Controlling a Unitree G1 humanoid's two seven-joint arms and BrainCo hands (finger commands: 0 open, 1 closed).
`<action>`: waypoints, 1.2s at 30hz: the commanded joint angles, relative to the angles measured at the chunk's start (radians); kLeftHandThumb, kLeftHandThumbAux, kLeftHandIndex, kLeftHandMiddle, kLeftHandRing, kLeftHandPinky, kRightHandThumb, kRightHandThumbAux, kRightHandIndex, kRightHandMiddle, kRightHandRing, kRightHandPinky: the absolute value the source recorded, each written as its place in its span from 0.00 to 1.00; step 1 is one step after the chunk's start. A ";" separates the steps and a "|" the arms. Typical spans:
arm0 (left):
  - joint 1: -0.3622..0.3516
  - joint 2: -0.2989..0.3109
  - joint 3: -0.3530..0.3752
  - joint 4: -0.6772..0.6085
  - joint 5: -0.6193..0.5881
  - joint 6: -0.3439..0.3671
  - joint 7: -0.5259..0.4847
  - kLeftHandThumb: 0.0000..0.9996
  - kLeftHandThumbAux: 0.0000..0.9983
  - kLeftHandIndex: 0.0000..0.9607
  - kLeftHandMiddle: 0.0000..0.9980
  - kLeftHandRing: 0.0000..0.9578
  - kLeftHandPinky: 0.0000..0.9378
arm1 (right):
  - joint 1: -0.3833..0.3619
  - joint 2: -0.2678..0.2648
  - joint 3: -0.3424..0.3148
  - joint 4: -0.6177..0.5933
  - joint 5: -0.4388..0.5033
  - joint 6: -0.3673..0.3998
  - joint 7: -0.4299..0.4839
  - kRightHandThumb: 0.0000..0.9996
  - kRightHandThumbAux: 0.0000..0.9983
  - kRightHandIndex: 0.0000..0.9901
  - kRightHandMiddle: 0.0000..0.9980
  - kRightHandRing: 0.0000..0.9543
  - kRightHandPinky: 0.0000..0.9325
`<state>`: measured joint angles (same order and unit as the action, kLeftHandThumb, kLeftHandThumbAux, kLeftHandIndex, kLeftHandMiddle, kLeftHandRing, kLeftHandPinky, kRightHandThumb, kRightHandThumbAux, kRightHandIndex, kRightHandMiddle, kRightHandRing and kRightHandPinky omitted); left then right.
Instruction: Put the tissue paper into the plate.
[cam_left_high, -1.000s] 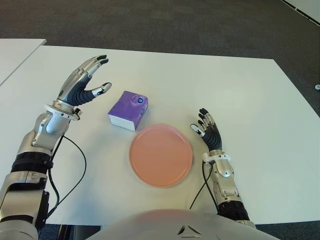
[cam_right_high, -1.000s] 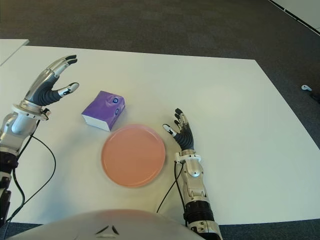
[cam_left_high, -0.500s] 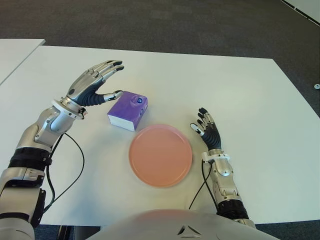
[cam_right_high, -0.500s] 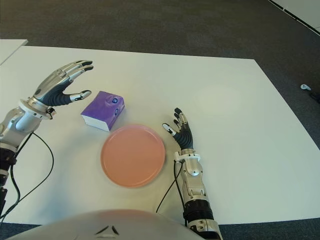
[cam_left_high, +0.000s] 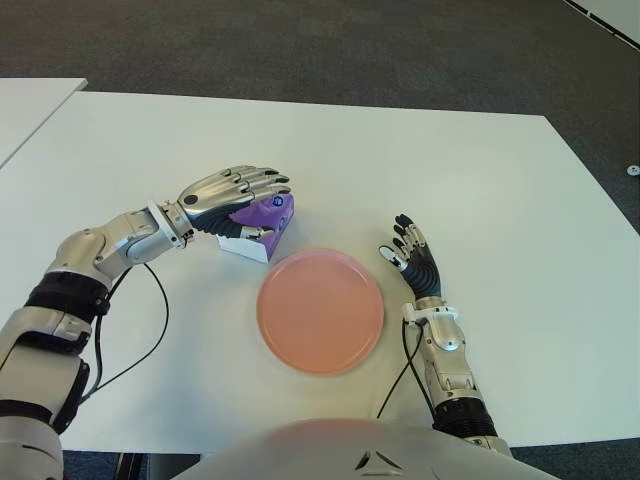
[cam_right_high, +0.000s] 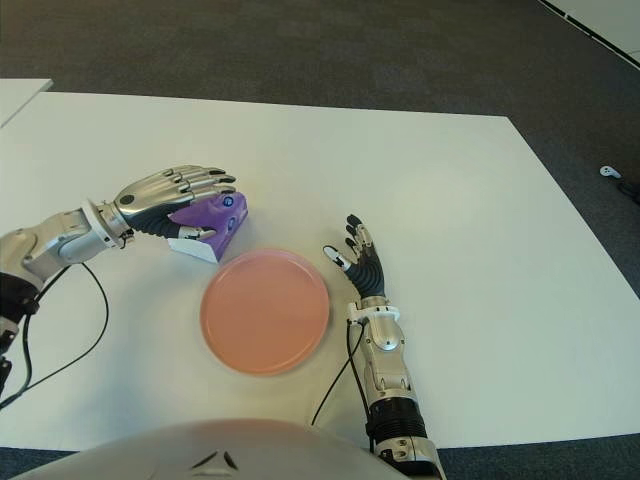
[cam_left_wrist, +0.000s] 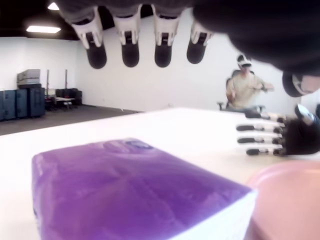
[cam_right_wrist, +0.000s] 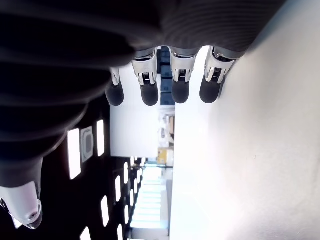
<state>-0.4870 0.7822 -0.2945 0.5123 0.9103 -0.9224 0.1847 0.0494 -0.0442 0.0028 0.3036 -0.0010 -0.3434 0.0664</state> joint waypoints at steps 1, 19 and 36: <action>-0.036 0.032 -0.067 -0.002 0.136 0.002 0.092 0.38 0.10 0.00 0.00 0.00 0.00 | 0.039 0.002 0.012 0.053 -0.005 0.074 0.010 0.00 0.58 0.00 0.00 0.00 0.00; -0.118 0.073 -0.236 0.007 0.301 0.056 0.147 0.35 0.10 0.00 0.00 0.00 0.00 | 0.040 0.001 0.010 0.057 -0.004 0.072 0.012 0.00 0.59 0.00 0.00 0.00 0.00; -0.182 0.151 -0.270 0.037 0.321 0.054 0.178 0.41 0.09 0.00 0.00 0.00 0.00 | 0.037 0.001 0.011 0.061 -0.001 0.075 0.017 0.00 0.60 0.00 0.00 0.00 0.00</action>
<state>-0.6370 0.8957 -0.5675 0.5415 1.2173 -0.8667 0.3477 0.0433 -0.0441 0.0053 0.3094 0.0000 -0.3420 0.0721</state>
